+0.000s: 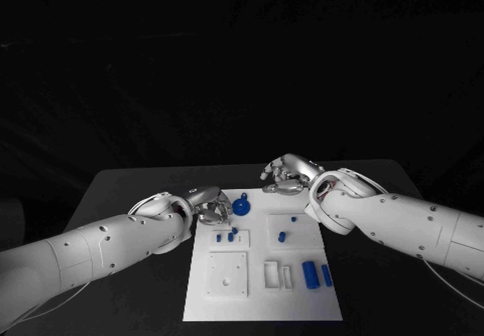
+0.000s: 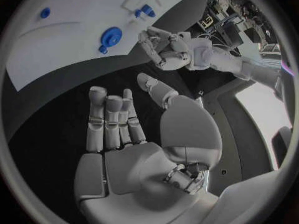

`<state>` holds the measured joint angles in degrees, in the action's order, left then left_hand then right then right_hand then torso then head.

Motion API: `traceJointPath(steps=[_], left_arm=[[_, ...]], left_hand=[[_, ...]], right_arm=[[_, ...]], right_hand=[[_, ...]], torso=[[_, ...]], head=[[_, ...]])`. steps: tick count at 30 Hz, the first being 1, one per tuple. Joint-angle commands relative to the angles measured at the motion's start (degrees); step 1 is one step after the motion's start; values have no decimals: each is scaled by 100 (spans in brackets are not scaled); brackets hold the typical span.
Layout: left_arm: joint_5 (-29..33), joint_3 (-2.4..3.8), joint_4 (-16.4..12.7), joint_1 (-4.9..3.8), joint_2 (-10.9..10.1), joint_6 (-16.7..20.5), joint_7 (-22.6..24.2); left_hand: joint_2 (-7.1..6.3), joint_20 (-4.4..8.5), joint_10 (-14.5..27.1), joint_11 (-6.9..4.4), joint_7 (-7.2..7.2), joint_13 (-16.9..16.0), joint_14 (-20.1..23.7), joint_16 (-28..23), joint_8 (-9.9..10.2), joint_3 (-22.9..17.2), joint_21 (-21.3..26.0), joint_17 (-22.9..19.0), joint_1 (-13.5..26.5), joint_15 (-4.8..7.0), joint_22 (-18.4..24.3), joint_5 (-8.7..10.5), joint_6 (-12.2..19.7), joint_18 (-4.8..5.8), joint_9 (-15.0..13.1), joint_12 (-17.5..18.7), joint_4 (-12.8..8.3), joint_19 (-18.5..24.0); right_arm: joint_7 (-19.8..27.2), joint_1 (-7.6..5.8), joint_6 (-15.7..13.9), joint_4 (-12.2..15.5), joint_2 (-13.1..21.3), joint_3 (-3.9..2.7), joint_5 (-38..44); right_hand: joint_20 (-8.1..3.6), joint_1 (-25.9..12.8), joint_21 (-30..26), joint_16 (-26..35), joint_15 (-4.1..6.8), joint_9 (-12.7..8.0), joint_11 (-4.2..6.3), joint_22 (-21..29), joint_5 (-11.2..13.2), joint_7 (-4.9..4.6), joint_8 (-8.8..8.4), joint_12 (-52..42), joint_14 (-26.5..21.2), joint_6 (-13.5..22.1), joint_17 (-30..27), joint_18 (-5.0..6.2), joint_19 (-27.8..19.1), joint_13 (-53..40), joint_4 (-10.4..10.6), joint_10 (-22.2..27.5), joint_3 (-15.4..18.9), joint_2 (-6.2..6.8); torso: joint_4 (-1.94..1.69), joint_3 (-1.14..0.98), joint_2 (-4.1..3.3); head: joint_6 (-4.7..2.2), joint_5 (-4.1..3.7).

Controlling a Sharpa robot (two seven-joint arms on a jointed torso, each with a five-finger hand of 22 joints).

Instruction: Assemble the parts on the task board

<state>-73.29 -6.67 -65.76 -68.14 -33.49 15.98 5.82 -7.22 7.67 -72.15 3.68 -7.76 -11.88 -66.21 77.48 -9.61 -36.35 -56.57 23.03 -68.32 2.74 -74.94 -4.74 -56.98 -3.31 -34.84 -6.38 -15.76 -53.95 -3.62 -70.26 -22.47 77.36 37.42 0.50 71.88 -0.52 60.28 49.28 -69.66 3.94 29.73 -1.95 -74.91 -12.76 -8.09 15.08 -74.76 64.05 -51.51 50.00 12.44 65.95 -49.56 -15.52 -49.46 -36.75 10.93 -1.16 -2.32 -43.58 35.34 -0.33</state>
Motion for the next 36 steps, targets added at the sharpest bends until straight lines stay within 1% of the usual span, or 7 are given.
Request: traceJointPath(steps=[1, 5, 11, 23, 30, 35, 36], left_arm=[[266, 2, -76, -5, -43, 140, -27], [410, 3, -192, -10, -161, 149, -59], [566, 4, -241, -14, -257, 163, -117], [1099, 3, -393, -19, -458, 289, -74], [1979, 4, -573, -72, -618, 608, 202], [2410, 5, -712, -109, -714, 730, 297], [2430, 5, -738, -117, -731, 735, 303]], left_hand=[[6, 69, 39, 9, 4, 4, 36, 39, -20, -22, -32, 6, -52, -3, -101, -28, 55, -298, 11, 39, -4, 41], [28, 66, 45, 11, -1, 3, 38, 40, -19, -46, -33, 6, -87, -6, -99, -48, 67, -302, 18, 43, -16, 43], [51, 63, 40, 12, -3, 0, 35, 44, -24, -60, -35, 7, -105, -6, -98, -55, 68, -303, 22, 41, -16, 42], [54, 59, 35, 12, -7, -3, 29, 49, -28, -53, -39, 9, -91, -7, -97, -42, 72, -302, 26, 38, -3, 37], [45, 56, 38, 14, -13, -5, 51, 29, -33, -60, -32, -1, -95, -9, -92, -52, 75, -303, 30, 40, -3, 47], [35, 46, 45, 20, -23, -7, 89, -13, -41, -62, -8, -21, -73, -15, -82, -64, 79, -295, 36, 43, 11, 77], [34, 45, 45, 20, -23, -7, 90, -15, -42, -61, -7, -22, -69, -16, -81, -64, 80, -294, 37, 43, 13, 78]], right_arm=[[-333, 7, 430, 33, -70, 44, 766], [-473, 18, 615, -13, -215, 88, 1037], [-668, 44, 767, -94, -425, 166, 1240], [-1189, 248, 995, -482, -956, 398, 1592], [-1230, 448, 849, -714, -1233, 445, 1758], [-1215, 515, 811, -823, -1342, 449, 1783], [-1212, 524, 812, -847, -1363, 449, 1789]], right_hand=[[-54, 67, 43, -28, 10, 6, -16, -119, 63, -31, 7, -28, -2, -29, 2, 256, 15, -1, -55, 10, 17, 4], [-71, 103, 65, -51, 20, 7, -6, -117, 177, -22, 14, -41, 30, -39, 10, 256, 54, 0, -75, -16, 49, 0], [-138, 169, 252, -215, 67, 12, 37, -140, 323, 18, 47, -154, 226, -113, 84, 256, 251, -41, -67, -175, 83, -33], [-217, 91, 571, -426, 137, 16, 108, -143, 471, 91, 112, -275, 387, -301, 256, 256, 398, -128, -44, -321, 67, -47], [-237, 66, 655, -476, 152, 13, 124, -136, 603, 106, 124, -300, 405, -352, 325, 256, 401, -164, -18, -344, 29, -58], [-244, 63, 679, -486, 157, 11, 130, -133, 634, 112, 127, -306, 414, -368, 343, 256, 406, -174, -6, -356, 4, -60], [-244, 62, 682, -487, 158, 10, 130, -133, 636, 112, 127, -307, 415, -369, 345, 256, 407, -175, -4, -357, 1, -60]], torso=[[-17, 2, 3], [-31, 6, 9], [-19, 12, 9], [-20, 13, 0], [-32, 18, -3], [-29, 15, -2], [-36, 20, -4]], head=[[-12, 0], [-11, 6], [-25, 32], [-22, 35], [-1, 46], [17, 65], [23, 67]])
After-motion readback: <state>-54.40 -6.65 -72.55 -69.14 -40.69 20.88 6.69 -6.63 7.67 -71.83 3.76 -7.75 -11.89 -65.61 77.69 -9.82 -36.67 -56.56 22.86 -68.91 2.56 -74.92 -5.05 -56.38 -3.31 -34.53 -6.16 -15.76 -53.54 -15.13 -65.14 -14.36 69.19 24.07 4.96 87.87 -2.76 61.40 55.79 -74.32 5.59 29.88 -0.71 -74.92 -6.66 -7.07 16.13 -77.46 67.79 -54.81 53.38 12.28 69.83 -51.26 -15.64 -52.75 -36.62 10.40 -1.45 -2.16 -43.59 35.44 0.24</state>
